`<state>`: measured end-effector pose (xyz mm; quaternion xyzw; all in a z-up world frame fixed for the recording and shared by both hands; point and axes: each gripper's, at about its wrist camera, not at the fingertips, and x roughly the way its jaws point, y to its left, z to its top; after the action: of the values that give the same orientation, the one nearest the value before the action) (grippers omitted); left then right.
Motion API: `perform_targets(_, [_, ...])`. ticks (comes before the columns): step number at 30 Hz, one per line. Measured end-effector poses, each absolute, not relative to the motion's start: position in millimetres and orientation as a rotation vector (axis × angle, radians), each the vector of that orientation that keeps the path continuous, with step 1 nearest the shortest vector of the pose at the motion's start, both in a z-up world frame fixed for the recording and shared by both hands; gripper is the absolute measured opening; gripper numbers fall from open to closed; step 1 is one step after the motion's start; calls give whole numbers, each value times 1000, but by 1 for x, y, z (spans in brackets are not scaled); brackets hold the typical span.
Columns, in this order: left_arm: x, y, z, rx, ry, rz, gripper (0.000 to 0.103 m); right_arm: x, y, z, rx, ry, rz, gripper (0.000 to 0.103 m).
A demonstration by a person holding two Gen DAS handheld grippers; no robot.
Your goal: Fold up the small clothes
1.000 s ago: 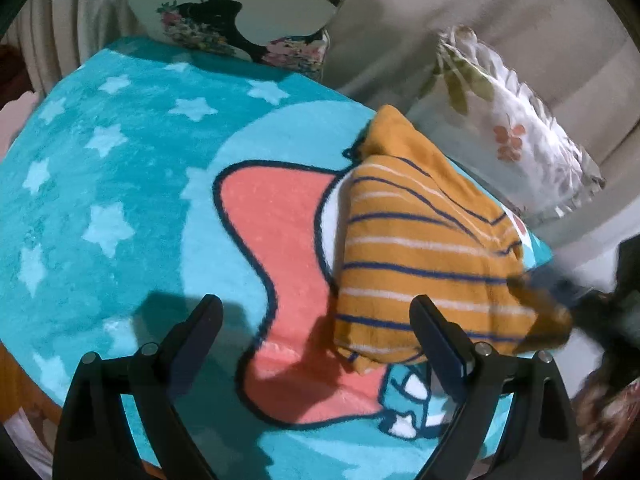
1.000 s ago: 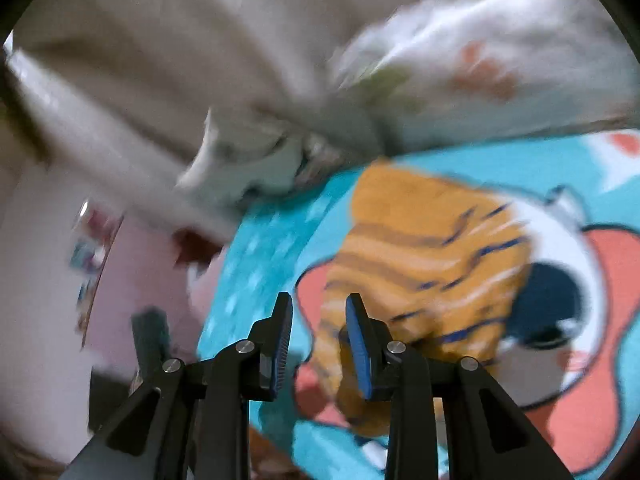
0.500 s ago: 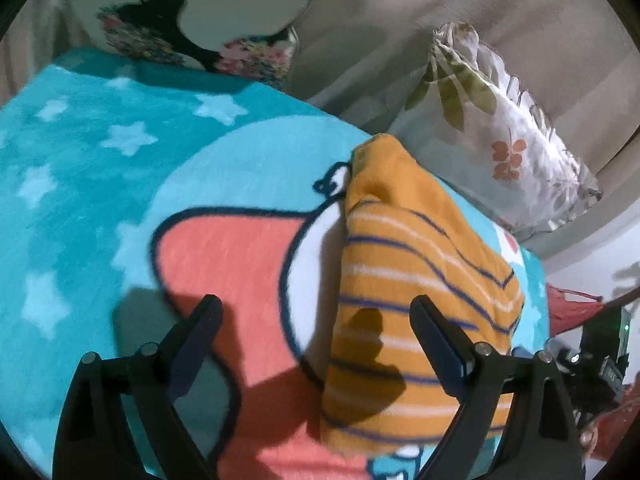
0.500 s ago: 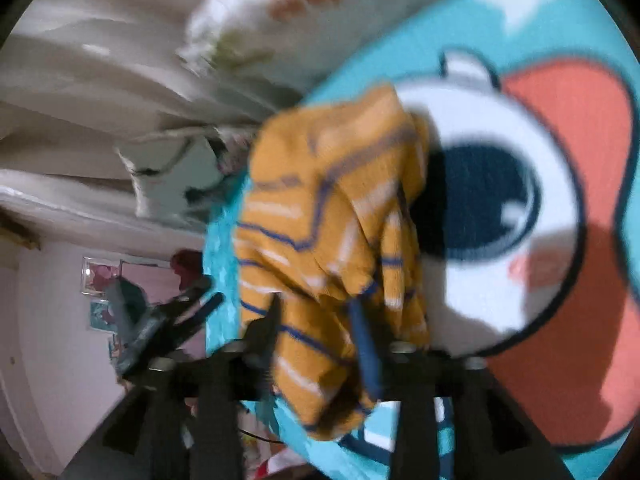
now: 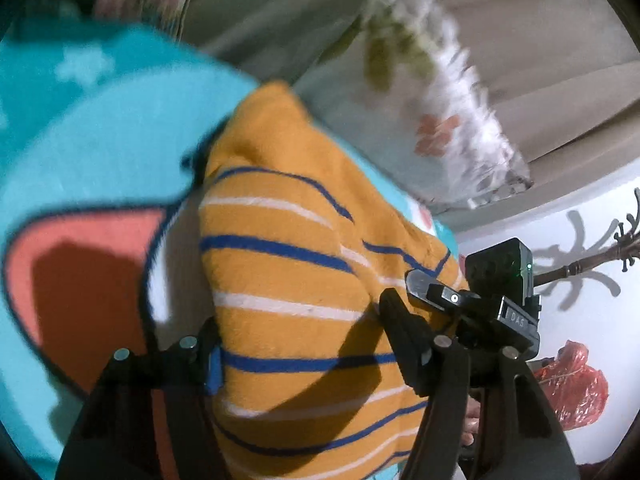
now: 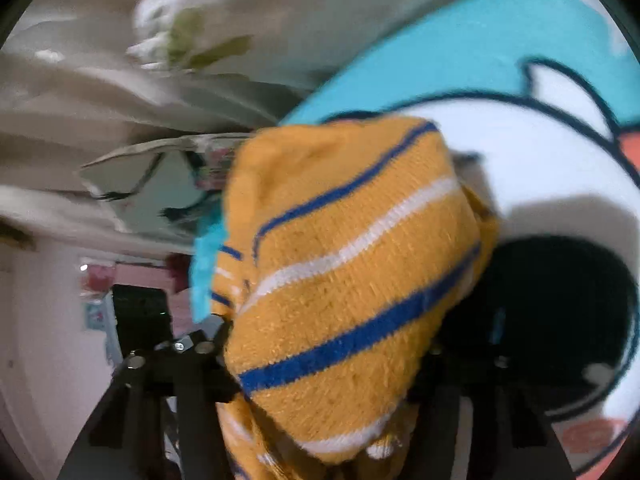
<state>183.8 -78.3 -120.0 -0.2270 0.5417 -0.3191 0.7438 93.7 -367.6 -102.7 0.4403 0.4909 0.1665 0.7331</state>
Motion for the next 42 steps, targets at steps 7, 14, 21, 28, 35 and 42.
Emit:
perform_targets(7, [195,-81,-113,-223,1191,-405,68,114,-356,-72,865,1032,394,63])
perform_targets(14, [159,-58,-101,-259,1133,-308,72,82,-392,-73,912,1050,281,64])
perform_targets(21, [117,-41,-113,-275,1141,-281,72,5,-378,-35,816,1058,330,67])
perform_targets(28, [103,-64,-139,-180,1165,-241,72,35,-337,-61,649,1134,292,19])
perform_targets(35, [90,-90,-152,-152,1217,-242,72,33,-346,-30,501,1080,254,17])
perform_targets(42, [74,-90,-131,-95,1166,-223,72,24,-386,-31,594,1052,151,35])
